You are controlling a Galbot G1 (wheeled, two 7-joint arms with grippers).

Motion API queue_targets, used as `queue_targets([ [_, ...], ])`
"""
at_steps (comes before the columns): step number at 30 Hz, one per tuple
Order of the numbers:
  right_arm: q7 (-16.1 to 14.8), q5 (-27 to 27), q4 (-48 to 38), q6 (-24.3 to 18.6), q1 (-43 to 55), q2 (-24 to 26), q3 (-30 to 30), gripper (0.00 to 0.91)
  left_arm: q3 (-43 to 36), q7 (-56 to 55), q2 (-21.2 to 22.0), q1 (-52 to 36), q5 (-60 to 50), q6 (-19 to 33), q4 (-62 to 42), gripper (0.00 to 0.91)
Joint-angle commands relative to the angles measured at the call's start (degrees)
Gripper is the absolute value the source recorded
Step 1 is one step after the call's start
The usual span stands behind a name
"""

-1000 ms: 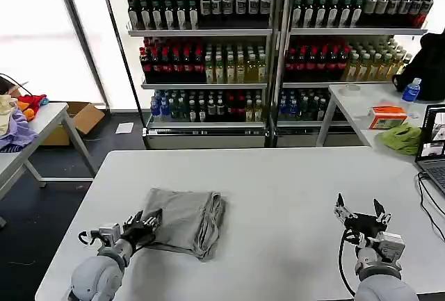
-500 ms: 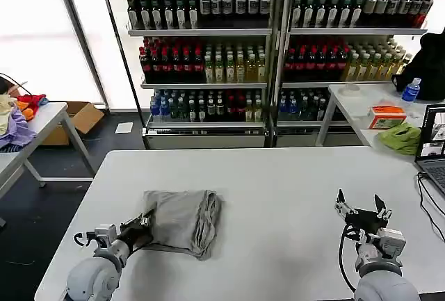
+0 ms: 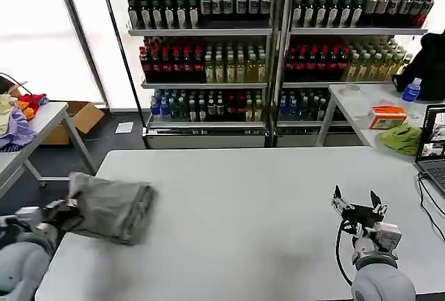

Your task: Fold and organize the clothes.

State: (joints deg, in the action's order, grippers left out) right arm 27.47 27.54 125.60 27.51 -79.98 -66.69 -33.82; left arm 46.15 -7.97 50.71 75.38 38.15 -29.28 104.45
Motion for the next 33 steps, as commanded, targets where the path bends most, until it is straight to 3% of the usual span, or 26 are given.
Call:
queue_targets([
  [1, 0.1, 0.4, -0.2, -0.1, 0.5, 0.0, -0.5, 0.907, 8.4, -0.6, -5.6, -0.1, -1.8, -0.6, 4.7, 0.000],
  [5, 0.1, 0.4, 0.6, -0.1, -0.9, 0.0, -1.6, 0.907, 1.1, -2.2, -1.4, 1.3, -3.1, -1.5, 12.2, 0.000],
  [10, 0.2, -0.3, 0.8, -0.2, -2.9, -0.8, -2.6, 0.907, -14.2, -5.7, 3.4, 3.4, -1.9, -2.6, 21.6, 0.000],
  [17, -0.1, -3.9, 1.7, -0.2, -5.9, -3.5, -3.1, 0.907, -34.7, -10.6, 9.4, -5.3, 2.3, -3.7, 25.6, 0.000],
  [26, -0.5, -7.5, 2.9, 0.1, -8.3, -5.8, -2.9, 0.907, -42.6, -11.5, 18.3, -15.0, 1.9, -3.8, 14.4, 0.000],
  [33, -0.1, -8.6, 3.1, 1.0, -7.3, -6.4, -1.8, 0.907, -42.5, -10.7, 17.8, -15.3, 1.6, -3.8, 11.3, 0.000],
])
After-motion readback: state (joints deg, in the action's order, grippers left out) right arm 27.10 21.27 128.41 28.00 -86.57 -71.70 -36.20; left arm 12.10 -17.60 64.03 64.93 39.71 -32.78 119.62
